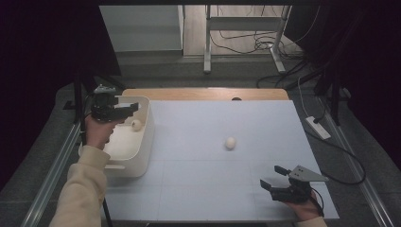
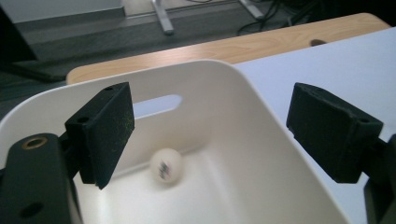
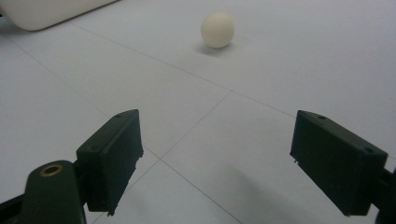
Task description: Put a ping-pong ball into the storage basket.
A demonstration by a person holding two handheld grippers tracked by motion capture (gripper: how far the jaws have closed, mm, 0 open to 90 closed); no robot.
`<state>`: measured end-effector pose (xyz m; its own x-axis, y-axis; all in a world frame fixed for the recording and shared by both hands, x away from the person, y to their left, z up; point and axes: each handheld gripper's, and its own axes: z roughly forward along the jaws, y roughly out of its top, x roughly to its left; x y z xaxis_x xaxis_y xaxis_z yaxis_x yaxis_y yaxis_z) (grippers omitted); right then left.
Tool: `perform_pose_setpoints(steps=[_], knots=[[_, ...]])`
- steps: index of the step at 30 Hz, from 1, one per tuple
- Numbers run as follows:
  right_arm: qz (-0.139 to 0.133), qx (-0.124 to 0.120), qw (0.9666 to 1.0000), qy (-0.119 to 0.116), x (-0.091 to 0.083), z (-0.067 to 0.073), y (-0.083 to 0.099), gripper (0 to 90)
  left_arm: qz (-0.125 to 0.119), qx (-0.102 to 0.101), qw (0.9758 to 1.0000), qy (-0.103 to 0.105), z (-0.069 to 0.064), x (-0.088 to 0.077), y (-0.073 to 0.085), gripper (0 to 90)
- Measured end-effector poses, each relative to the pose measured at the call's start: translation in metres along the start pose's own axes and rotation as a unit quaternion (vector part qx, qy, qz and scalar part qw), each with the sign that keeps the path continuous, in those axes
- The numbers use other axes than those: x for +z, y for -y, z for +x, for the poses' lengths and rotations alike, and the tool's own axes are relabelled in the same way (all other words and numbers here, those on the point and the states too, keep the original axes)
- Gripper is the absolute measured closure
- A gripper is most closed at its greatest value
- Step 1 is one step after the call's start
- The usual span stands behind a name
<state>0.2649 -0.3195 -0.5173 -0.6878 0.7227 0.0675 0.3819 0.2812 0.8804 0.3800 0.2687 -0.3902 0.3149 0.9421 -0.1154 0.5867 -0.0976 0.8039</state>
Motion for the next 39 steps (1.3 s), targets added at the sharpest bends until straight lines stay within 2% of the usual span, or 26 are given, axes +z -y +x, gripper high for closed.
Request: perform_pose_setpoints(steps=[3,4,5,9,19,25,31,35,39], knots=[[0.0,0.001,1.0,0.0,0.001,-0.001,0.0,16.5,-0.003,0.01,0.9997,0.022,-0.007,-0.002,-0.001,17.0],[-0.001,0.003,1.0,0.0,0.001,-0.001,0.0,16.5,-0.003,0.01,0.9997,0.022,-0.007,-0.002,-0.001,16.9],[-0.001,0.003,1.0,0.0,0.001,-0.001,0.0,16.5,-0.007,0.014,0.9993,0.034,-0.01,-0.004,-0.001,16.9],[-0.002,0.004,1.0,-0.001,0.001,-0.002,0.0,16.5,-0.015,0.015,0.9986,0.049,-0.014,-0.007,-0.002,16.9],[-0.003,0.005,1.0,-0.001,0.002,-0.002,-0.002,16.5,-0.03,0.031,0.995,0.091,-0.031,-0.015,-0.003,16.6],[-0.001,0.004,1.0,-0.003,0.004,-0.001,-0.002,16.5,-0.04,0.031,0.9916,0.119,-0.039,-0.018,-0.003,16.4],[-0.003,0.007,1.0,0.0,0.003,-0.002,-0.001,16.5,-0.045,0.035,0.9888,0.138,-0.047,-0.018,-0.004,16.4],[-0.002,0.007,1.0,0.004,0.002,-0.002,0.0,16.5,-0.055,0.041,0.9852,0.157,-0.053,-0.019,-0.004,16.5],[-0.001,0.007,1.0,0.006,0.001,-0.002,0.0,16.5,-0.057,0.047,0.9834,0.166,-0.059,-0.018,-0.004,16.6]])
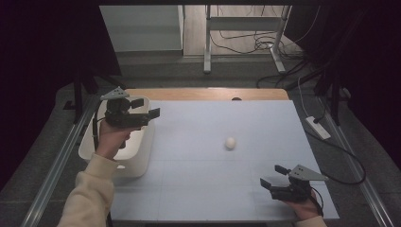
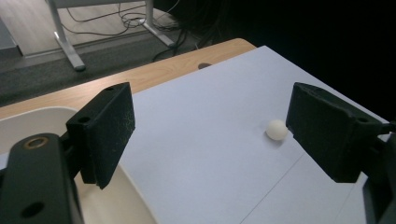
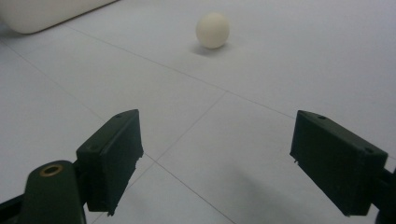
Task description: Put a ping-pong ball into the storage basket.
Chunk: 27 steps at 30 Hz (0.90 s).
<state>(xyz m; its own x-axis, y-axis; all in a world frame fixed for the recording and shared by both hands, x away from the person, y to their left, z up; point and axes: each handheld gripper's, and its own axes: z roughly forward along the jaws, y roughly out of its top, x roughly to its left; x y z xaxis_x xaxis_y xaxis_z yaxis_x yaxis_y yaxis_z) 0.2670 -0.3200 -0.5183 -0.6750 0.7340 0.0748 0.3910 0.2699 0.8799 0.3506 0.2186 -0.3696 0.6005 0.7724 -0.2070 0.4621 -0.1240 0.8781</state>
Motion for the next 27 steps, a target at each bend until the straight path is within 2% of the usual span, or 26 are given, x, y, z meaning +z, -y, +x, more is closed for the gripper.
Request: perform_pose_setpoints(steps=[4,17,27], knots=[[0.0,0.002,1.0,0.002,-0.002,-0.001,0.001,16.5,-0.002,-0.004,1.0,0.008,-0.003,0.004,-0.001,17.1],[-0.002,0.0,1.0,0.0,-0.001,-0.001,0.0,16.5,0.002,0.017,0.9997,0.02,-0.022,0.009,-0.002,17.6],[0.0,-0.001,1.0,-0.003,0.0,0.0,0.0,16.5,0.002,0.024,0.9988,0.042,-0.034,0.015,-0.002,17.7]])
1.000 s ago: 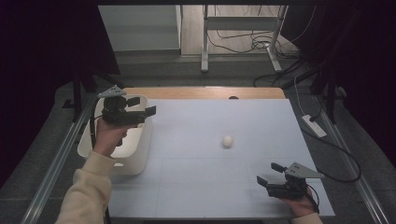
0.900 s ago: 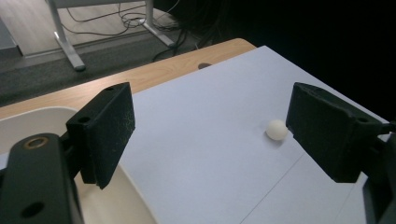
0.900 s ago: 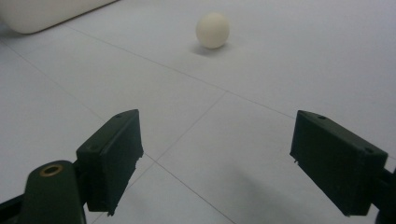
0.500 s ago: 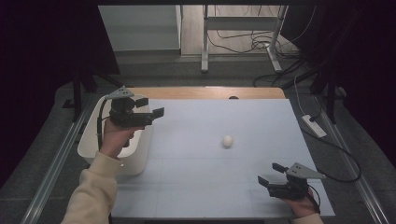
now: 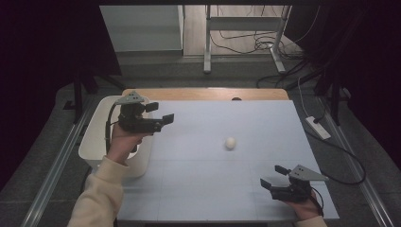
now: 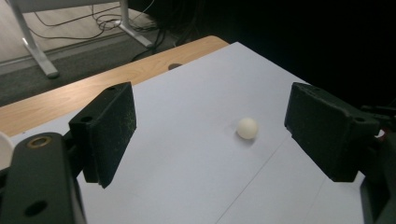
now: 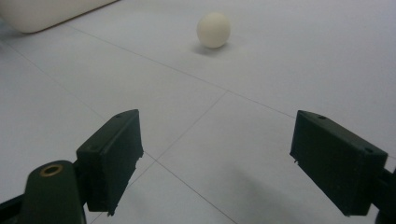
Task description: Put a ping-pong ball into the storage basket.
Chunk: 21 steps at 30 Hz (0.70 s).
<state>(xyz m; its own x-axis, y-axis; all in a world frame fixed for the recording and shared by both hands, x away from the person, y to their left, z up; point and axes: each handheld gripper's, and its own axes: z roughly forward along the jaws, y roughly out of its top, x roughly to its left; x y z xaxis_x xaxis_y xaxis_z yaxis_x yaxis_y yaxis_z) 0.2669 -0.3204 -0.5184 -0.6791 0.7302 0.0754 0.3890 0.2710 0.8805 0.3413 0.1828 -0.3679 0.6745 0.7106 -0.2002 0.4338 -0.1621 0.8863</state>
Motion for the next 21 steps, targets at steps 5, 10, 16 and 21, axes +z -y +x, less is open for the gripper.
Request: perform_pose_setpoints(steps=[5,10,16,21], knots=[[0.0,0.0,1.0,-0.001,0.0,0.001,0.0,16.5,0.003,0.006,0.9999,0.008,-0.006,0.004,0.0,17.8],[0.0,-0.001,1.0,-0.001,0.001,0.001,0.0,16.5,0.003,0.005,0.9999,0.015,-0.009,0.008,0.0,18.0],[0.002,-0.002,1.0,-0.002,0.002,0.001,-0.001,16.5,0.007,0.009,0.9997,0.021,-0.013,0.014,0.0,18.1],[0.002,-0.001,1.0,-0.002,0.001,0.001,0.0,16.5,0.011,0.01,0.9995,0.027,-0.017,0.02,0.0,18.2]])
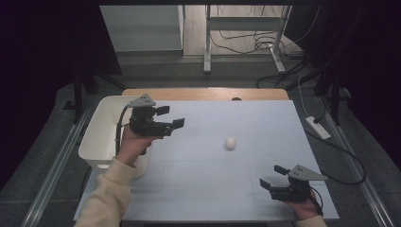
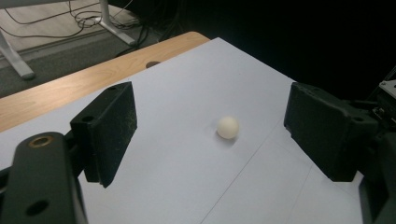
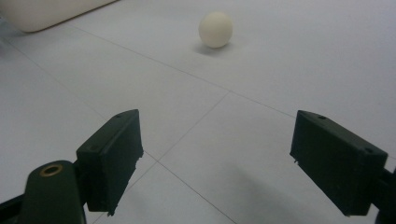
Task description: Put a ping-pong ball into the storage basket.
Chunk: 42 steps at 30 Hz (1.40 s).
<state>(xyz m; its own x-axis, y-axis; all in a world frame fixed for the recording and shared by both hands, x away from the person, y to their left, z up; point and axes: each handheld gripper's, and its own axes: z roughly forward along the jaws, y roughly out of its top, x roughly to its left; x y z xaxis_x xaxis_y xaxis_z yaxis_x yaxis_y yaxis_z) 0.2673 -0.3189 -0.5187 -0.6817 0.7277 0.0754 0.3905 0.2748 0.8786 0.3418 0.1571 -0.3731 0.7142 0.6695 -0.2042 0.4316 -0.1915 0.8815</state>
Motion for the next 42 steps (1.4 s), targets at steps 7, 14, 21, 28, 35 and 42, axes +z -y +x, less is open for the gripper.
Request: perform_pose_setpoints(steps=[7,14,21,28,35,42], knots=[[-0.002,0.0,1.0,0.0,-0.001,0.0,0.0,16.5,0.001,0.003,1.0,0.003,-0.002,0.003,-0.001,18.2],[-0.001,0.0,1.0,0.001,0.0,-0.001,0.0,16.5,0.003,0.005,0.9999,0.012,-0.007,0.011,-0.001,18.2],[-0.005,0.004,1.0,0.004,-0.001,-0.001,-0.001,16.5,0.009,0.008,0.9997,0.019,-0.009,0.019,-0.002,18.2],[-0.003,0.004,1.0,0.003,0.001,-0.001,-0.002,16.5,0.01,0.012,0.9996,0.023,-0.01,0.024,-0.001,18.2],[-0.004,0.003,1.0,0.001,0.001,-0.001,-0.002,16.5,0.011,0.014,0.9995,0.027,-0.014,0.03,-0.001,18.2],[-0.002,0.0,1.0,-0.001,0.004,-0.001,-0.003,16.5,0.019,0.024,0.999,0.033,-0.019,0.04,0.0,18.2]])
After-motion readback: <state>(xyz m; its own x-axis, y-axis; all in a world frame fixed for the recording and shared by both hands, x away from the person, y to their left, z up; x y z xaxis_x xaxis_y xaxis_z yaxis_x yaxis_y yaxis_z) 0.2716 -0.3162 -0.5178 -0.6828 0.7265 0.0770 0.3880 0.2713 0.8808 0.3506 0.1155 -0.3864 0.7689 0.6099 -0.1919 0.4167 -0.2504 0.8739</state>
